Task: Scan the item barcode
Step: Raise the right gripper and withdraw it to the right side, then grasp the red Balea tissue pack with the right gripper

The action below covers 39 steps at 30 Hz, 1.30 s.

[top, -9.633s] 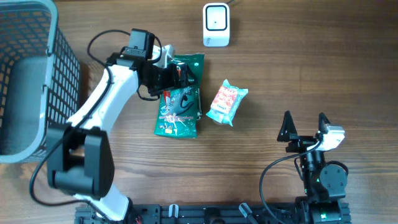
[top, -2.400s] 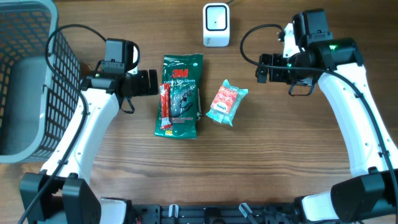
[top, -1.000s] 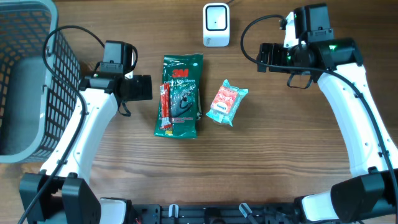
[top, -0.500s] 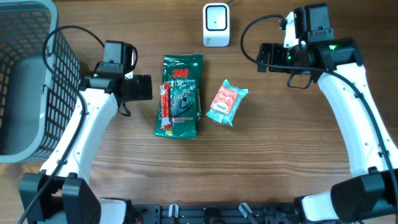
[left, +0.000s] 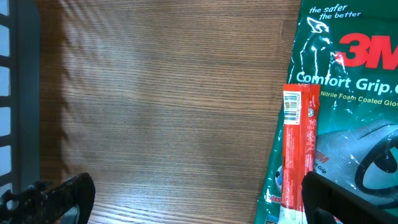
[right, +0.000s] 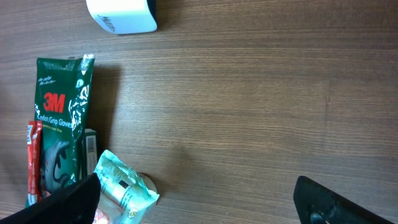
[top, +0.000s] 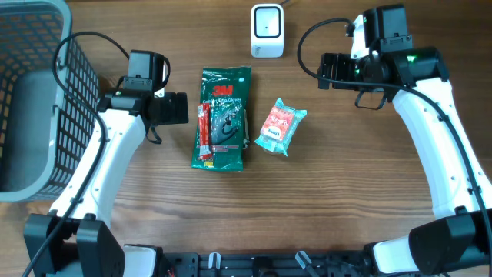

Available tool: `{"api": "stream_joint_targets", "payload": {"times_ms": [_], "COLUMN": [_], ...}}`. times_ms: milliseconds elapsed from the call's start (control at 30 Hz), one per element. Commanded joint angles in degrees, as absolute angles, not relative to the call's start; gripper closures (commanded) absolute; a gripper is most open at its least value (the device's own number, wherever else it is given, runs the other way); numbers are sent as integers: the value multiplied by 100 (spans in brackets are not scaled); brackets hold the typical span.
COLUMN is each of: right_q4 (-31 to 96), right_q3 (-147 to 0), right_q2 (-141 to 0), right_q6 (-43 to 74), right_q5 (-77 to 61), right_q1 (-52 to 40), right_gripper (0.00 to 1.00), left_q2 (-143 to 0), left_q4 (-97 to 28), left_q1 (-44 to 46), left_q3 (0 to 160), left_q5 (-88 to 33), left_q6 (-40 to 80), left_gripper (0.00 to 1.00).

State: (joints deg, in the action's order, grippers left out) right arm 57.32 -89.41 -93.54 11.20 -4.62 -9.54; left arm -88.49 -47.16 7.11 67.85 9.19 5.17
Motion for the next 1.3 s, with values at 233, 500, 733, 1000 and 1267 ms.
{"api": "stream_joint_targets", "payload": {"times_ms": [233,500,733,1000,1267], "right_q4": [5688,5341,5758,6173,6184], "right_q3": [-9008,-9011,-9013,-8965,-8204], "right_q2": [-9351,-9349,-9172,-9059,-9065], "right_q6": [1068,1437,1352,1216,1330], "right_q5": [-379,-913,-1726,-2255,-2067], "right_q1": [-945,-945,-945,-961,-1234], "right_gripper": [0,7,96,94,34], "left_q2": [-8820,-8820,-8820,-8820,-8820], "left_q4": [-4720,-4720,-4720,-4720,-4720], "left_q1": [685,685,685,685,685], "left_q3": [6744,6744,6744,6744,6744], "left_q5": [950,950,952,950,950], "left_q6": [473,473,473,473,473], "left_gripper": [0,0,0,0,0]}}
